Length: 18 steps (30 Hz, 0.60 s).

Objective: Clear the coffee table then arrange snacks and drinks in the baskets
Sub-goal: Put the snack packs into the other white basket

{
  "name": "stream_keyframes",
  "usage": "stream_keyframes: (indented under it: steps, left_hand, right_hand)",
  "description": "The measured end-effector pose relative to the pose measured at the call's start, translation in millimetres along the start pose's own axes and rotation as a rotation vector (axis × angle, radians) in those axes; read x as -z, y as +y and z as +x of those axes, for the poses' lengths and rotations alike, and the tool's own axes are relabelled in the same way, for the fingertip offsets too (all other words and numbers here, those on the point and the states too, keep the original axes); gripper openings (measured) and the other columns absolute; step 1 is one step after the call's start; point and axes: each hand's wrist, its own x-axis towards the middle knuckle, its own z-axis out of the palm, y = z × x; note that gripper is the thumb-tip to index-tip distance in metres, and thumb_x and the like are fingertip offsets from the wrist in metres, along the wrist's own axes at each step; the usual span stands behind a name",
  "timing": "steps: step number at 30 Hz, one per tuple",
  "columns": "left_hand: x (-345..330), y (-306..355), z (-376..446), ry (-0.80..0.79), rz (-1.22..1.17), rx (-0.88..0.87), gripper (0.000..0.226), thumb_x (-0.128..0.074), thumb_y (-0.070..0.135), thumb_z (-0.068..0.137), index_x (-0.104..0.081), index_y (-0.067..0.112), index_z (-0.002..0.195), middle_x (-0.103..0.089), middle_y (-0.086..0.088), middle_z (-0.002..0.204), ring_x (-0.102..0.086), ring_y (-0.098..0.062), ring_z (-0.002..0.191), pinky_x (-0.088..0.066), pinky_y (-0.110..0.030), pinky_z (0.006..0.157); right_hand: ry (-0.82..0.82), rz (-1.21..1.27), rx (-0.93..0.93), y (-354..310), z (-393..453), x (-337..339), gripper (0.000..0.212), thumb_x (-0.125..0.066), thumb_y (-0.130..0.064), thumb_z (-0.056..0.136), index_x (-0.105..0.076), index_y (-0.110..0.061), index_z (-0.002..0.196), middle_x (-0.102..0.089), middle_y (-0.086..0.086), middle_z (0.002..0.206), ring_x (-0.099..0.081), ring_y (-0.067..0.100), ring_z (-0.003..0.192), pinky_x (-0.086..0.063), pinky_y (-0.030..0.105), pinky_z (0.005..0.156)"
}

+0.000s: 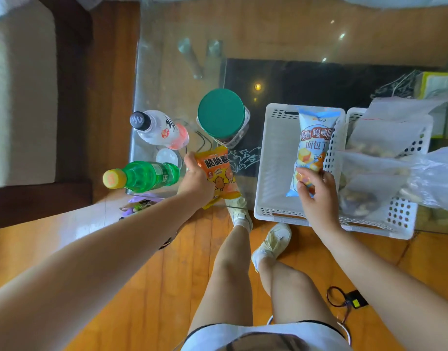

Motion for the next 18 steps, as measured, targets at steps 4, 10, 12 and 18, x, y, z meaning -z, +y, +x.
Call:
stream_keyframes:
  steps: [4,10,12,18]
  left_hand:
    - [-7.1,24.9,-18.1,-0.180,0.013,0.057,0.077,-0.060,0.002,0.084,-0.008,0.028,0.135,-0.044,-0.003,0.073,-0.048,-0.014,0.061,-0.046,-0.029,0.053]
    - [-38.1,69.9,-27.9,-0.285,-0.088,-0.120,0.080,-0.063,0.002,0.082,-0.010,0.032,0.134,-0.053,-0.003,0.096,-0.058,-0.017,0.075,-0.055,-0.029,0.052]
    - [-50.4,78.3,-26.8,-0.246,-0.055,-0.191,0.076,-0.064,0.005,0.081,-0.015,0.028,0.134,-0.053,-0.009,0.111,-0.060,-0.023,0.086,-0.058,-0.035,0.060]
    - [-76.5,87.7,-13.8,-0.143,0.052,-0.324,0.072,-0.065,0.014,0.083,-0.019,0.023,0.138,-0.058,-0.014,0.119,-0.060,-0.029,0.093,-0.056,-0.042,0.075]
  right_hand:
    - [-0.023,-0.047,-0.039,-2.6,-13.9,12.9,0.032,-0.058,-0.006,0.086,-0.063,-0.017,0.116,-0.050,0.017,0.112,-0.051,0.019,0.095,-0.042,0.021,0.077]
    - [-0.080,-0.133,-0.042,9.9,-23.8,21.2,0.030,-0.060,-0.013,0.086,-0.066,-0.022,0.114,-0.059,0.013,0.102,-0.048,0.012,0.081,-0.036,0.018,0.066]
    - [-0.079,-0.153,-0.052,15.1,-25.6,18.9,0.030,-0.058,-0.016,0.088,-0.064,-0.024,0.116,-0.059,0.013,0.104,-0.042,0.008,0.082,-0.033,0.014,0.061]
    - [-0.117,-0.229,-0.072,22.0,-15.2,12.8,0.036,-0.053,-0.017,0.091,-0.058,-0.026,0.125,-0.056,0.015,0.113,-0.054,0.025,0.099,-0.043,0.027,0.078]
